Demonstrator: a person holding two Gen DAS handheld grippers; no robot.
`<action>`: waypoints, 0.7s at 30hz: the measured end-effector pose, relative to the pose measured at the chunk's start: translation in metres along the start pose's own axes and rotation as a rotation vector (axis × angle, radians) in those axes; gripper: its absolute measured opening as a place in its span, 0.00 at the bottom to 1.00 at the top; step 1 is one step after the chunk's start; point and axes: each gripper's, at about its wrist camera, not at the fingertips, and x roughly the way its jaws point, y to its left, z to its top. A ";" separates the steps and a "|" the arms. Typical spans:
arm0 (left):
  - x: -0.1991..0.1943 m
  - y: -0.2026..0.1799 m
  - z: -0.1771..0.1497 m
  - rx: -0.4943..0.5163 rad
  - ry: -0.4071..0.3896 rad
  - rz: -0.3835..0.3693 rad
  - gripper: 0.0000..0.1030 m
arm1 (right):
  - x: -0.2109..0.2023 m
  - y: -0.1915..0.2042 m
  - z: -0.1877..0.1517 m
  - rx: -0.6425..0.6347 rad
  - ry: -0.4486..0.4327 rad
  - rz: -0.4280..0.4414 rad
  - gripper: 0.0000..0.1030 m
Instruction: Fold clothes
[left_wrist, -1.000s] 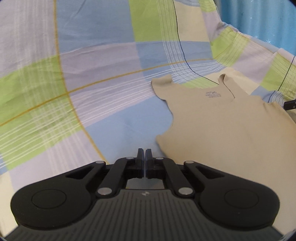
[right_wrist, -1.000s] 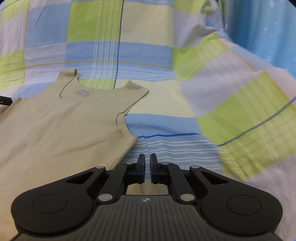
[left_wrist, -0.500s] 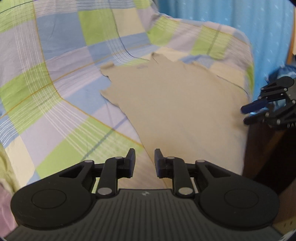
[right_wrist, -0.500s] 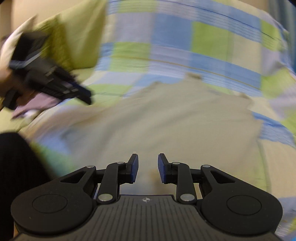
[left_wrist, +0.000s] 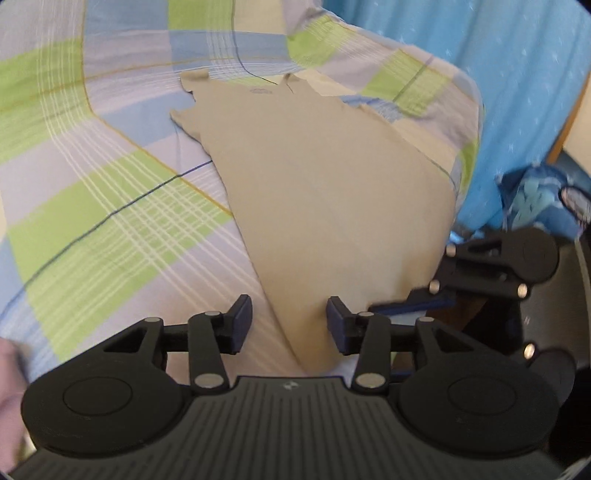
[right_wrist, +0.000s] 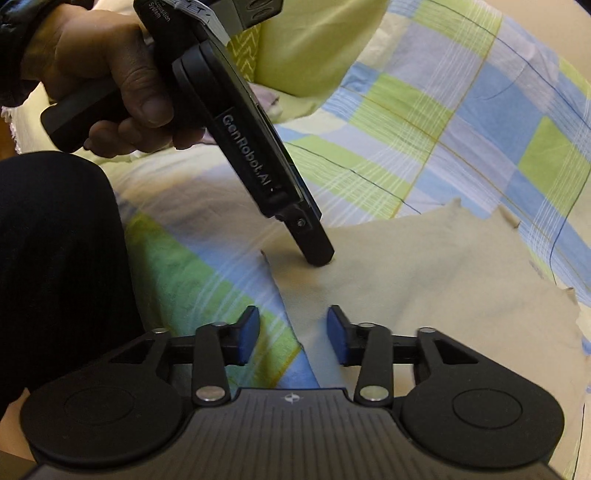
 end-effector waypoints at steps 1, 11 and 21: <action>-0.001 0.001 0.001 -0.011 -0.008 0.009 0.14 | -0.001 -0.002 0.000 0.015 -0.003 -0.004 0.05; -0.042 0.001 -0.009 0.060 -0.011 0.122 0.00 | -0.009 0.008 0.010 -0.056 -0.006 -0.055 0.10; -0.042 -0.007 -0.025 0.243 -0.004 0.203 0.18 | 0.025 0.035 0.028 -0.306 0.001 -0.131 0.29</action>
